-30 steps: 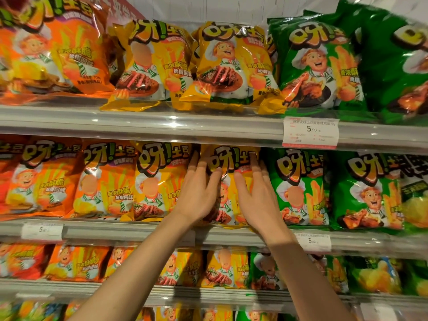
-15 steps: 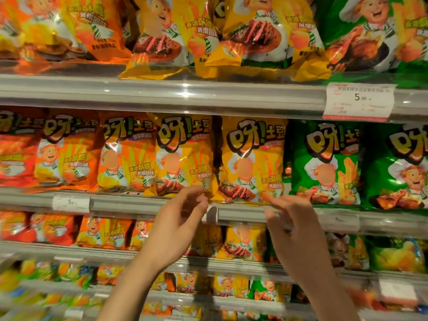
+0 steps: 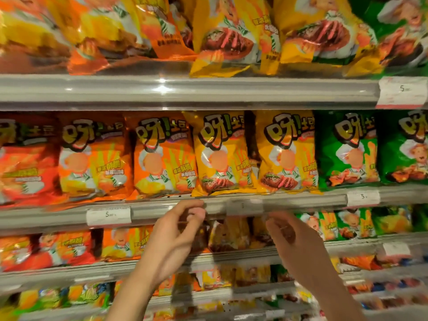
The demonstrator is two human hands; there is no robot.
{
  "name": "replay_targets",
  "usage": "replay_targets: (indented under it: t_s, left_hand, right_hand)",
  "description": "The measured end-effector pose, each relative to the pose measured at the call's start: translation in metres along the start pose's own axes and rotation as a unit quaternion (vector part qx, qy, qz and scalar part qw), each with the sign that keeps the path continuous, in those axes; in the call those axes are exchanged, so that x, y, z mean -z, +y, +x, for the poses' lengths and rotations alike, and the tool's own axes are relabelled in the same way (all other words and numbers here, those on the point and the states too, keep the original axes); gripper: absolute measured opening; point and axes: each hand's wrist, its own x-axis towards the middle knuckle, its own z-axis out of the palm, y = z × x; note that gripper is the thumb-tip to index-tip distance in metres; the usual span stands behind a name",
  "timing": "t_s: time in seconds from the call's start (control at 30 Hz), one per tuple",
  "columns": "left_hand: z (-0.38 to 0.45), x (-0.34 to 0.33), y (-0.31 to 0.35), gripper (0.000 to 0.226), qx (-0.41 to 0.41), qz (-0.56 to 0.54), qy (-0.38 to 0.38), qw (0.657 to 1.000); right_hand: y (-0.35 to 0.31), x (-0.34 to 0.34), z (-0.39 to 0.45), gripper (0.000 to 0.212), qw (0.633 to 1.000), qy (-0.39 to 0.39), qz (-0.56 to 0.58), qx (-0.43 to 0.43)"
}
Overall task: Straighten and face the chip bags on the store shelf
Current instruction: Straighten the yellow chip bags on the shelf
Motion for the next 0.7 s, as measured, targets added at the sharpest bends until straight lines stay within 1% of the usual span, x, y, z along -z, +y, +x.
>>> replay_targets:
  t_s: [0.1,0.17,0.23,0.3,0.37,0.4,0.47,0.5,0.57,0.63,0.7]
  left_hand:
    - [0.0,0.022,-0.005,0.017,-0.015,-0.021,-0.006,1.0]
    - [0.001,0.032,-0.005,0.014,-0.007,-0.049,-0.006,0.999]
    - [0.002,0.038,-0.003,0.014,0.002,-0.073,-0.007,0.997]
    - [0.004,0.045,-0.002,0.011,-0.012,-0.06,0.001,0.998]
    - [0.006,0.05,0.004,0.024,-0.039,-0.03,0.013,0.999]
    - [0.007,0.051,0.008,0.024,-0.052,-0.026,0.02,0.998]
    - [0.011,0.047,0.02,0.018,-0.069,-0.023,0.04,0.997]
    - [0.016,0.044,0.027,0.019,-0.074,-0.016,0.054,0.996]
    - [0.032,0.03,0.038,0.031,-0.088,0.008,0.081,0.993]
    - [0.052,0.012,0.05,0.047,-0.092,0.036,0.101,0.99]
    - [0.07,-0.006,0.062,0.06,-0.069,0.048,0.104,0.991]
  right_hand:
    - [-0.024,-0.015,-0.007,0.023,1.0,0.017,-0.002,0.001]
    - [-0.036,-0.022,-0.011,0.023,1.0,0.026,-0.01,0.009]
    - [-0.045,-0.025,-0.011,0.016,0.999,0.032,-0.02,0.012]
    - [-0.05,-0.027,-0.008,0.018,0.999,0.043,-0.022,0.023]
    - [-0.052,-0.026,0.001,0.019,0.996,0.072,-0.023,0.048]
    - [-0.054,-0.026,0.008,0.016,0.993,0.093,-0.026,0.07]
    - [-0.06,-0.022,0.024,0.009,0.985,0.133,-0.004,0.113]
    - [-0.065,-0.02,0.035,0.012,0.982,0.144,0.027,0.117]
    - [-0.075,-0.014,0.058,0.027,0.984,0.128,0.079,0.101]
    - [-0.082,-0.012,0.085,0.047,0.99,0.084,0.083,0.079]
    - [-0.09,-0.013,0.106,0.068,0.992,0.037,0.104,0.064]
